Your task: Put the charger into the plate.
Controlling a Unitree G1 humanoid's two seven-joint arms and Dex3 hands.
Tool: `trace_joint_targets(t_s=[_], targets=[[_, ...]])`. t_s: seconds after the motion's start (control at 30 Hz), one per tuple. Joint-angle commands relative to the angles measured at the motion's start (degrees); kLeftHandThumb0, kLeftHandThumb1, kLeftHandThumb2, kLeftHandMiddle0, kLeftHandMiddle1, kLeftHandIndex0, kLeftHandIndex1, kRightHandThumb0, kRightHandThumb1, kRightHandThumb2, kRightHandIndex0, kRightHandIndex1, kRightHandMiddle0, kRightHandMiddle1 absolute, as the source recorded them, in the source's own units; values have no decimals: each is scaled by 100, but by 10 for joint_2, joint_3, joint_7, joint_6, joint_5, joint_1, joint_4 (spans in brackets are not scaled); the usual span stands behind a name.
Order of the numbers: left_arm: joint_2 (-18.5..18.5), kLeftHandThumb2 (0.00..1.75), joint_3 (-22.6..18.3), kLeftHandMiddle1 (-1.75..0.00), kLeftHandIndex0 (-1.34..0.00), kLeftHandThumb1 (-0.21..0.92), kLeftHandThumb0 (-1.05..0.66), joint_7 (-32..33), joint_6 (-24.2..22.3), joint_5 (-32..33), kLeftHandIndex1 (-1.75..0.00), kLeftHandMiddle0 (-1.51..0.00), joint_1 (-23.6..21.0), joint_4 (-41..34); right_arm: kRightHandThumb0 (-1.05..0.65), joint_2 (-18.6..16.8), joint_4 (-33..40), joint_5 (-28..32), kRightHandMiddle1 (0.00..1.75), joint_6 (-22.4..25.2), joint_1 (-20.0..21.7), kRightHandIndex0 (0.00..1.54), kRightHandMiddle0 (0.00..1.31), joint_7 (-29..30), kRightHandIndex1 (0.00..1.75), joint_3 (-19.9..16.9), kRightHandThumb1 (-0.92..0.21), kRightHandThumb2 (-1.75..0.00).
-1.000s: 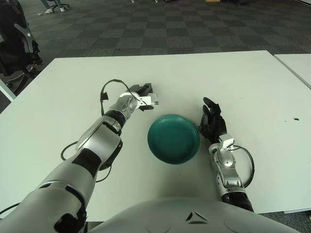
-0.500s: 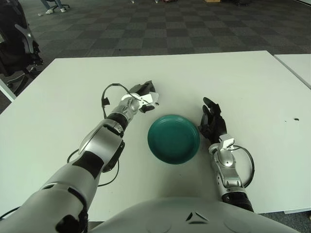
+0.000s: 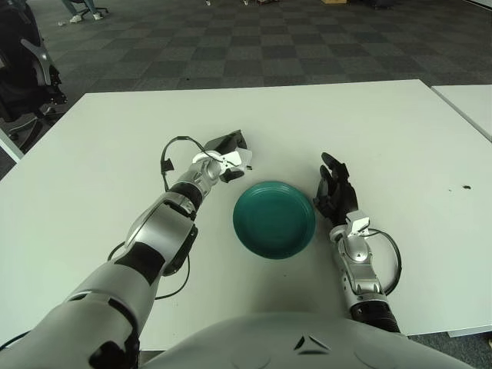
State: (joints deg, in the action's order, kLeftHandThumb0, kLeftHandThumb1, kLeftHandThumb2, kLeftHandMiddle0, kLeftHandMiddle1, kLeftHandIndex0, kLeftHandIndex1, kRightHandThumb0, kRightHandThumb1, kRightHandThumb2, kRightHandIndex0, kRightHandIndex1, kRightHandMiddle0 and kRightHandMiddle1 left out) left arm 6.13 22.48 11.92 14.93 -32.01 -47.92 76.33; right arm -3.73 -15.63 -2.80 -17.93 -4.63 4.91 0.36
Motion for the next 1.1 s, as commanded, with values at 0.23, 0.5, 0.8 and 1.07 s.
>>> trace_joint_targets(t_s=[0.23,0.5,0.8,1.07], targets=[[26,142,-10,-175,-68,23,-51,32,63,8,-175,-116,7,-11,-81,9,-75,4,50,41,-44,18,0,0,0,-12,-92,-80],[57,140,-29,-175,-67,24,-51,62,150,19,-175,-119,-2,-84,-79,6,-76,8,50,37,-47,19,0,-2,0,-14,-92,-79],[92,140,-29,-175,-67,25,-51,98,190,3,-175,-118,37,-212,-81,4,-73,17,49,45,-48,19,0,-12,1,-15,-92,-80],[101,138,-29,-175,-66,26,-50,73,183,4,-175,-119,93,-345,-84,3,-60,14,46,53,-55,18,0,-13,0,-12,-92,-82]])
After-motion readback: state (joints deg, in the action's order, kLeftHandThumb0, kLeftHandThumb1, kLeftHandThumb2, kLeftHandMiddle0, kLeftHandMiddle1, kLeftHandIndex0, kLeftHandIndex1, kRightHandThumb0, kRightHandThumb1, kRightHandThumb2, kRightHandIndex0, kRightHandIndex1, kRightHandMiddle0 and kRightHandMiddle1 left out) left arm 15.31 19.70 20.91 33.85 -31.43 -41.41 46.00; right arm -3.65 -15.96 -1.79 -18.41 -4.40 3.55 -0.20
